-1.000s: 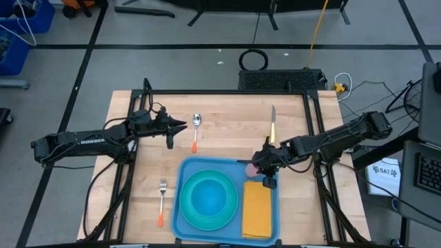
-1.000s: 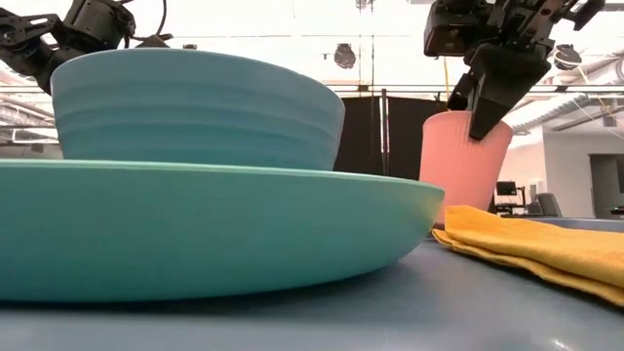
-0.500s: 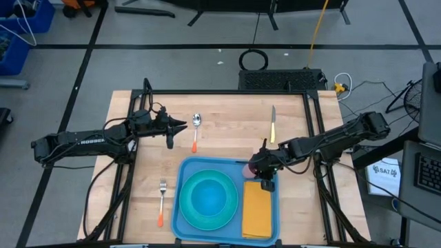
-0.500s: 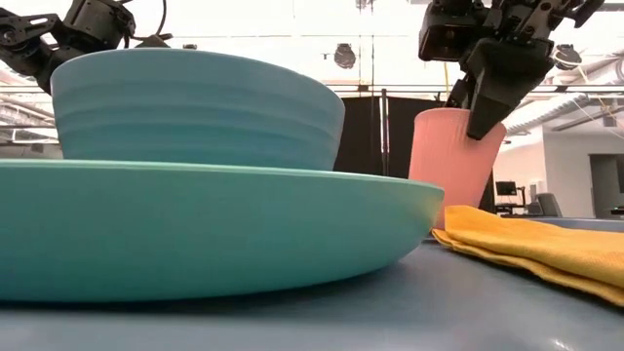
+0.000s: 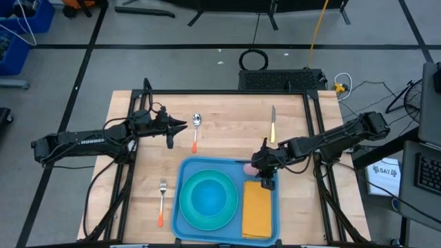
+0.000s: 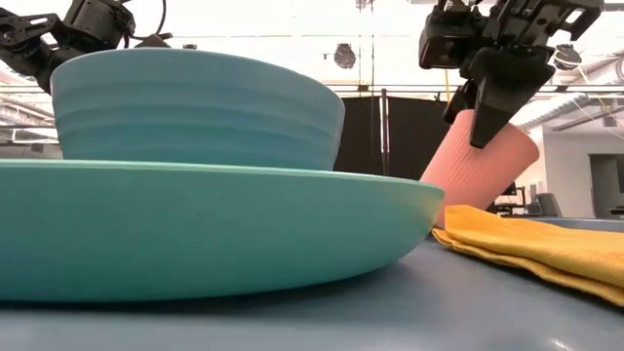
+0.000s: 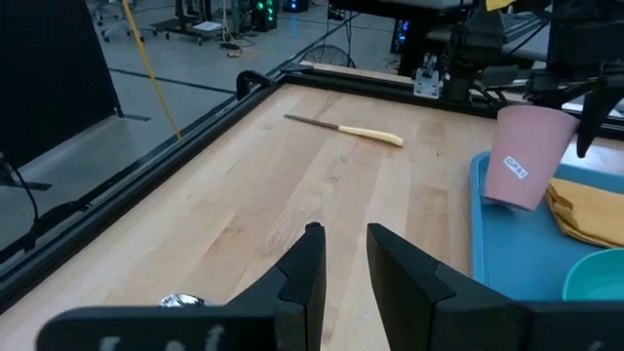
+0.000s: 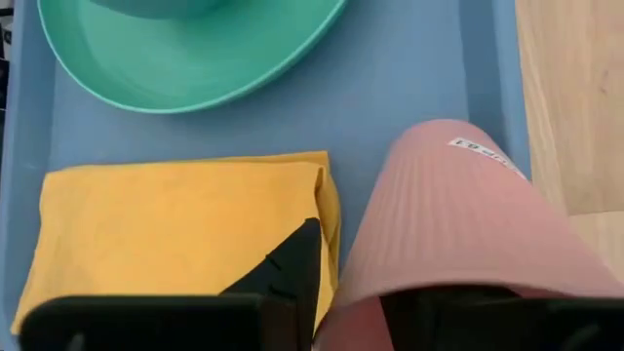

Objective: Set up tray
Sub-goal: Put the pink cup on the blue serving tray to the top of the yellow napkin

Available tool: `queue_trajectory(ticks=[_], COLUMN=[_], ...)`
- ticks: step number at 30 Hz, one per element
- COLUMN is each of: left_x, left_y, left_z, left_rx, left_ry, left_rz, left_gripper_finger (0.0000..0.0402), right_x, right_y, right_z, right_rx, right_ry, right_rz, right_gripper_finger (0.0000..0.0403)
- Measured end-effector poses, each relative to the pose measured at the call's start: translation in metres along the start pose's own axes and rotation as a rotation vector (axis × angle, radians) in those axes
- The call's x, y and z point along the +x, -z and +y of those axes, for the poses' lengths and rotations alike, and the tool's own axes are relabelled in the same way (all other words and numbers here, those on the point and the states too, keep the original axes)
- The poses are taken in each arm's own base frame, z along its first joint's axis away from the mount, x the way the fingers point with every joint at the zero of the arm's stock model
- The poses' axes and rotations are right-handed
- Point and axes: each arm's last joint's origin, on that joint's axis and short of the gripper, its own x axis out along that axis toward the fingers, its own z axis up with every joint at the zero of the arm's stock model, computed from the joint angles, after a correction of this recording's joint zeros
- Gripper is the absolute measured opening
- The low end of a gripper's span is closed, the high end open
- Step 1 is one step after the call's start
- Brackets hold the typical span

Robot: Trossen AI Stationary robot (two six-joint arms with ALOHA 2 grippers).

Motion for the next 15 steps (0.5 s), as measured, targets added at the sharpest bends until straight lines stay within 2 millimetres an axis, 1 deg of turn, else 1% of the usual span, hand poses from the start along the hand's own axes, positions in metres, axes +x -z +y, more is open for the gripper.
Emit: queue_trajectory(ticks=[2, 3, 6, 7, 15], left_x=[0.0, 0.0, 0.0, 0.0, 0.0], left_y=[-0.0006, -0.0008, -0.0016, -0.0019, -0.0024], left_z=[0.0, -0.0001, 0.0, -0.0001, -0.0001], left_rx=[0.002, 0.002, 0.003, 0.004, 0.01], left_ry=[0.0, 0.0, 0.0, 0.001, 0.001], left_rz=[-0.005, -0.008, -0.016, -0.019, -0.024], left_gripper_finger=[0.0081, 0.0081, 0.0081, 0.0081, 0.0081], right_x=[-0.0003, -0.0004, -0.0006, -0.0009, -0.0033], right_y=[0.0004, 0.0009, 0.0032, 0.0035, 0.0023], right_z=[-0.0001, -0.0003, -0.0023, -0.0026, -0.002], right_rx=[-0.011, -0.014, -0.025, -0.031, -0.028], right_ry=[0.002, 0.002, 0.013, 0.015, 0.026], right_rz=[0.005, 0.01, 0.039, 0.043, 0.049], right_gripper_finger=[0.008, 0.007, 0.0019, 0.0011, 0.0002])
